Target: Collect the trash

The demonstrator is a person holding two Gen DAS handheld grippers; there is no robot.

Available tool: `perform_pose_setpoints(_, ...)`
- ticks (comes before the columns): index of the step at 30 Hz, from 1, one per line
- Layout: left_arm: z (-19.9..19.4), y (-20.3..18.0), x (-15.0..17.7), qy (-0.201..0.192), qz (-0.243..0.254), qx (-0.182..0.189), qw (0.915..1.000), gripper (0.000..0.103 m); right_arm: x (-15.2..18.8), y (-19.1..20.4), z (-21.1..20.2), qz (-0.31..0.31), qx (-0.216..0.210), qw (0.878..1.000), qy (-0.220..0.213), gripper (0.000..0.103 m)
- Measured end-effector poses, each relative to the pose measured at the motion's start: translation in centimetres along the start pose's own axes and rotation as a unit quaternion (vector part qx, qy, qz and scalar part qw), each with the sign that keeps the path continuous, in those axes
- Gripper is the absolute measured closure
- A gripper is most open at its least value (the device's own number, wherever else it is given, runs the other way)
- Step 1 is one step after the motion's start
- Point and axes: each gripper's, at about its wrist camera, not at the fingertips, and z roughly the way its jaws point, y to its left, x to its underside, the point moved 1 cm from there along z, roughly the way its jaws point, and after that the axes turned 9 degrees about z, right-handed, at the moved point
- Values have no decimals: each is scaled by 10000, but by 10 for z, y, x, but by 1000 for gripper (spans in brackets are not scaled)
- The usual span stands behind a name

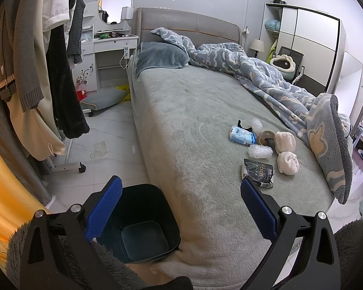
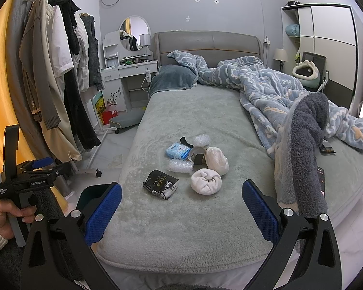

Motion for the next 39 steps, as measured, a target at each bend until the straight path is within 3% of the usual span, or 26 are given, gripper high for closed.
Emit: perform_pose_setpoints(39, 0, 1, 0, 10, -8, 6, 10000, 3, 2, 2, 3, -77, 22, 10000, 29, 2)
